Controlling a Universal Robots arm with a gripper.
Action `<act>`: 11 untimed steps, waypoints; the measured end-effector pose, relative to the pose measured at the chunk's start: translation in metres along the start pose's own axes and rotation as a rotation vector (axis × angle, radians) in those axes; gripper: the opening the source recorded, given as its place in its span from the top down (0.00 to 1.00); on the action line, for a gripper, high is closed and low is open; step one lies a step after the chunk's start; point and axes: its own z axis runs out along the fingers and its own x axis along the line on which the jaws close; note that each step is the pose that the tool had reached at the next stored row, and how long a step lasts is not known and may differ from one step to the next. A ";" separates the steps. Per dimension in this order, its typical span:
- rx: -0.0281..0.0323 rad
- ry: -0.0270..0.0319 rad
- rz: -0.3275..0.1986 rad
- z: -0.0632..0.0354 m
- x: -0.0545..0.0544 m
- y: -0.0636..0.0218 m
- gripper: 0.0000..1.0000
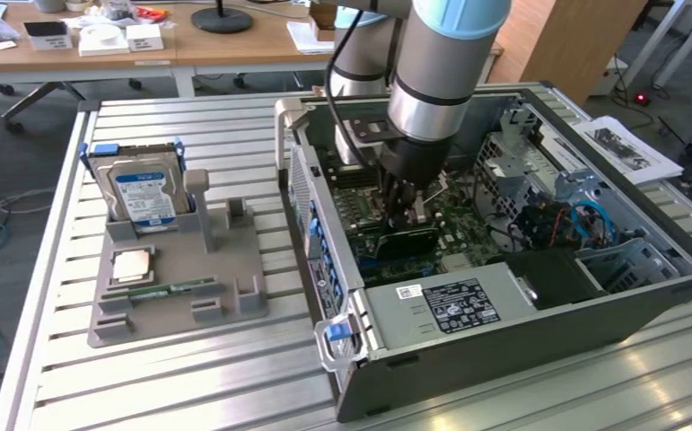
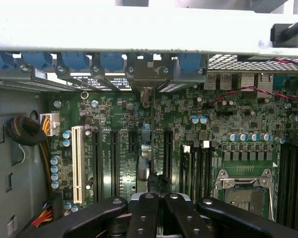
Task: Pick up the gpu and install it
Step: 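Press down on the gpu until it lock into place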
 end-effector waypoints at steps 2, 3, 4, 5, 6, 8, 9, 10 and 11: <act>0.0002 0.0000 0.000 0.0000 0.000 -0.0004 0.89; 0.0000 0.0001 0.000 0.0000 0.000 -0.0007 0.89; 0.0000 0.0000 0.000 0.0000 0.000 -0.0010 0.89; 0.0000 0.0000 0.000 0.0000 0.000 -0.0013 0.89; 0.0000 0.0000 0.000 0.0000 0.000 -0.0016 0.89; 0.0000 0.0000 0.000 0.0000 0.000 -0.0021 0.89; 0.0000 0.0000 0.000 0.0000 0.000 -0.0023 0.89; 0.0000 0.0000 0.000 0.0000 0.000 -0.0026 0.89; 0.0000 0.0000 0.000 0.0000 0.000 -0.0028 0.89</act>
